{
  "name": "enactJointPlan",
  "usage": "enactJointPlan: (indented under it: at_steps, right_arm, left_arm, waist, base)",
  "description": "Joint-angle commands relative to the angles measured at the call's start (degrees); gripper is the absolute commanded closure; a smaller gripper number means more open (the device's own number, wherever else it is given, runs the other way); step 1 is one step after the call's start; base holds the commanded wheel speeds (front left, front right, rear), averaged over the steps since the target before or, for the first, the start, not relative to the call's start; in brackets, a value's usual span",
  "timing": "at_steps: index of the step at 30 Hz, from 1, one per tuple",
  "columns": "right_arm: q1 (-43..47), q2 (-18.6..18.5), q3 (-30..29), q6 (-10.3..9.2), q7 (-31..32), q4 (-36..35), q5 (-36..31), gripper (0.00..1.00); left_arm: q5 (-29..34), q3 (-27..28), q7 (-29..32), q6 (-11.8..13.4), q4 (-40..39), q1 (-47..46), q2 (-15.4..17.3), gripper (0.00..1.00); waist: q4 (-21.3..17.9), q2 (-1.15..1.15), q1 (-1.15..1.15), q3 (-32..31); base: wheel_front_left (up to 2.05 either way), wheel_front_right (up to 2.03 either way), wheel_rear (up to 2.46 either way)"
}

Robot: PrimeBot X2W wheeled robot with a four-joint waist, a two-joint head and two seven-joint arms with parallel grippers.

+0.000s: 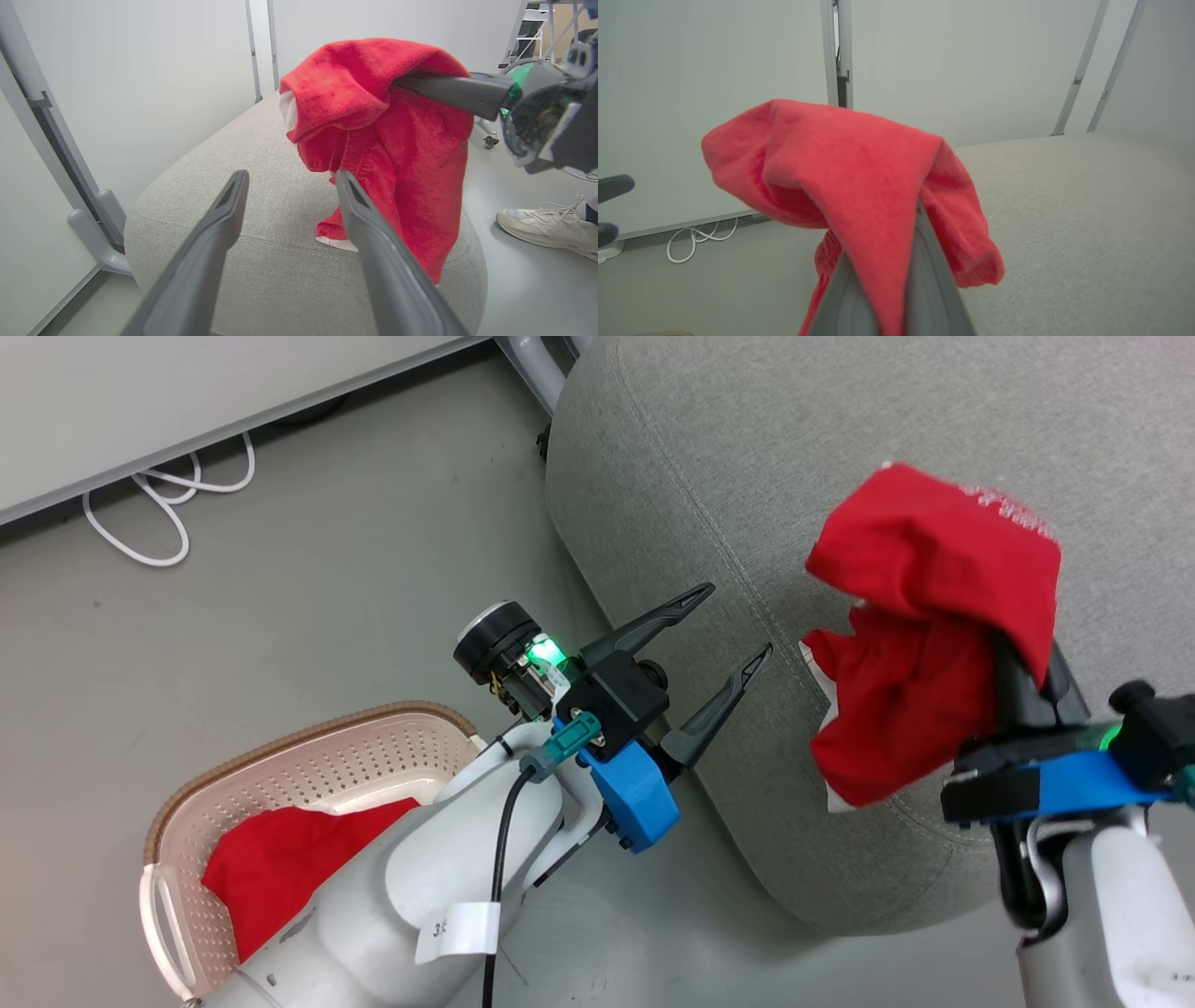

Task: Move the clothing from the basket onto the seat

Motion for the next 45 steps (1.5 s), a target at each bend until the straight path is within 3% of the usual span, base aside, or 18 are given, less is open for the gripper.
enactJointPlan:
  at_steps: [1,5,11,22,29,32,45]
  right_arm:
    - [-1.68,-0.02,-0.05,0.03,-0.24,-0.81,-0.52,1.00]
    - [-6.39,-0.55,-0.33,0.03,-0.24,-2.61,-2.21,1.00]
    - [-16.89,-4.47,-2.66,0.02,-0.23,-5.60,-2.97,1.00]
    - [-33.81,-12.69,-14.87,0.02,-0.22,-7.21,-2.35,1.00]
    - [-37.25,-18.45,-20.84,0.02,-0.22,0.75,-2.71,1.00]
    - [-37.83,-19.26,-21.66,0.02,-0.22,5.65,-2.88,1.00]
    - [-34.85,-15.81,-22.06,0.02,-0.21,21.35,-6.15,1.00]
  left_arm:
    - [-0.19,0.44,-0.17,0.29,-0.23,-0.74,0.36,0.00]
    - [0.09,0.73,-0.16,0.67,-0.78,-1.35,0.53,0.00]
    - [0.98,0.71,0.19,1.05,-1.71,-3.46,1.21,0.00]
    - [3.46,0.28,3.15,1.52,-5.40,-9.48,3.13,0.00]
    - [4.79,-0.30,4.78,1.86,-8.11,-11.98,4.02,0.00]
    - [5.21,-0.39,5.27,2.00,-8.86,-12.59,4.73,0.00]
    - [4.94,-0.55,6.21,2.99,-11.01,-12.98,6.80,0.00]
  waist:
    - [0.12,0.00,0.00,0.44]
    - [0.37,0.00,0.00,2.24]
    - [1.37,0.00,0.00,7.42]
    - [4.14,0.00,0.00,20.77]
    - [5.78,0.00,0.00,26.88]
    - [5.99,0.00,0.00,28.76]
    - [6.20,0.00,0.00,31.47]
  base:
    - [0.00,0.00,0.00]
    - [0.00,0.00,0.00]
    - [0.00,0.00,0.00]
    - [0.00,0.00,0.00]
    - [0.00,0.00,0.00]
    - [0.00,0.00,0.00]
    - [0.00,0.00,0.00]
